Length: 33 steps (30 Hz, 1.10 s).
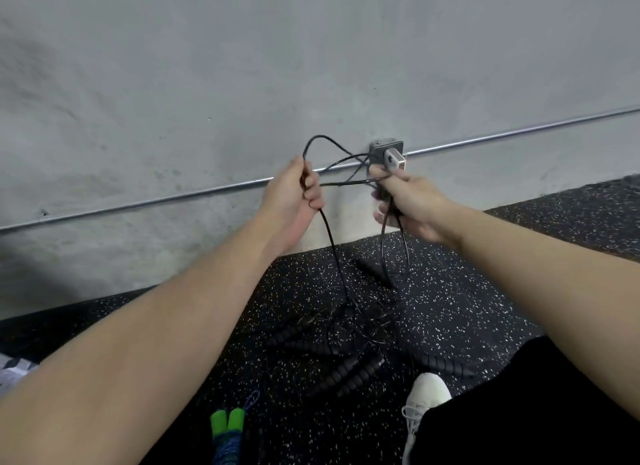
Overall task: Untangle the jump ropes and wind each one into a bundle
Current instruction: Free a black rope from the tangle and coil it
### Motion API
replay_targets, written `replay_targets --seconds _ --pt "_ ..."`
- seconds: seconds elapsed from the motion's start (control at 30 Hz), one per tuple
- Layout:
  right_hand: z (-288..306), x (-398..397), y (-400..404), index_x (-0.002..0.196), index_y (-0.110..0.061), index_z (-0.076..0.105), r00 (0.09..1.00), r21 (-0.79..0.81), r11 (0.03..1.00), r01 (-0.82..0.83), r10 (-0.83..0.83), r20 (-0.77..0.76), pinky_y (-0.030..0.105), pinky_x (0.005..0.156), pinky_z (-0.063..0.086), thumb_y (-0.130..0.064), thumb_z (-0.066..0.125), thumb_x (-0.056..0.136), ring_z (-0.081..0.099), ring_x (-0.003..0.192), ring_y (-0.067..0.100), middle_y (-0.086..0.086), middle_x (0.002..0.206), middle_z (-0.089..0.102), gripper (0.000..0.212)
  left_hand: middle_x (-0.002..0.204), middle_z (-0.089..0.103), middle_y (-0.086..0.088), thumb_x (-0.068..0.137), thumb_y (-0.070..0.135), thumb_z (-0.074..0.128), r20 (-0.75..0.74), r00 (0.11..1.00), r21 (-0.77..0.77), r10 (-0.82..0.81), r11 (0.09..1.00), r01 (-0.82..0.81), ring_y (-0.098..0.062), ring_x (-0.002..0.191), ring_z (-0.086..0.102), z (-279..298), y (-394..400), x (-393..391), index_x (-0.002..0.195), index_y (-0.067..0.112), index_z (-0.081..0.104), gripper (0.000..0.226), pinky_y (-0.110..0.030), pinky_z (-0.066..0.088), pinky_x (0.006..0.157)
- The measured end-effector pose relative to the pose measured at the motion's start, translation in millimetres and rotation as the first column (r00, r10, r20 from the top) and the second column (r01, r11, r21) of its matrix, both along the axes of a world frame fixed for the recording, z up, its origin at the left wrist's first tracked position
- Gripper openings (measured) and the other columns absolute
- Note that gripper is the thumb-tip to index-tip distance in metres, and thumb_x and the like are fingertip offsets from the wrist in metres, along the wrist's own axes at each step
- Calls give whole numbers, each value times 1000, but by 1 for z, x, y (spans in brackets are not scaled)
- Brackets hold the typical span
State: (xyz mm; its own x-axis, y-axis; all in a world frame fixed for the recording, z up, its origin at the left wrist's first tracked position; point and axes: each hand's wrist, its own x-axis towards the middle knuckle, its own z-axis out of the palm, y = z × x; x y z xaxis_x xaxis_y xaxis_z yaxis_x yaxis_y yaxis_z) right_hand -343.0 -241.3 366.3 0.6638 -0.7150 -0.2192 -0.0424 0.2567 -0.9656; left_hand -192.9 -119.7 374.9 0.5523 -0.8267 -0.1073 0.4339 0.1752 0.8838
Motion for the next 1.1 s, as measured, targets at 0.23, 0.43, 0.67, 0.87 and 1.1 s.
replay_targets --seconds 0.23,0.43,0.67,0.87,1.1 --pt "-14 -9 31 111 -31 62 633 -275 618 -737 487 -602 24 60 52 -41 60 97 53 51 9 -13 55 58 17 55 33 6 113 32 30 -194 981 -179 16 983 -51 -7 42 25 36 -7 1 77 19 44 40 -20 25 40" --pt "-27 8 31 86 -23 60 722 -510 535 -674 333 -606 21 53 40 -37 65 96 47 43 1 -15 49 53 18 58 32 6 113 33 31 -290 957 -192 34 977 -93 -8 44 26 35 -9 -4 75 19 43 42 -20 27 40" --pt "-2 14 12 87 -21 55 991 -488 864 -124 85 -100 24 49 45 -26 54 103 49 49 7 4 77 52 17 117 62 -10 108 14 37 86 913 205 399 889 -409 -20 95 69 -20 2 15 127 8 51 24 -31 56 86" --pt "39 18 15 94 -19 49 880 64 997 -35 1 475 20 45 32 -24 51 105 41 50 9 4 81 54 12 136 65 0 103 9 52 462 725 603 -511 780 166 -20 123 60 -83 2 -29 135 26 57 37 -42 49 107" --pt "52 3 -9 108 -18 45 859 164 980 111 -178 481 19 42 29 -34 54 102 38 50 8 2 76 51 20 105 75 -6 110 21 40 407 798 564 -443 810 162 -24 98 72 -88 -4 -50 102 15 65 27 -33 58 80"
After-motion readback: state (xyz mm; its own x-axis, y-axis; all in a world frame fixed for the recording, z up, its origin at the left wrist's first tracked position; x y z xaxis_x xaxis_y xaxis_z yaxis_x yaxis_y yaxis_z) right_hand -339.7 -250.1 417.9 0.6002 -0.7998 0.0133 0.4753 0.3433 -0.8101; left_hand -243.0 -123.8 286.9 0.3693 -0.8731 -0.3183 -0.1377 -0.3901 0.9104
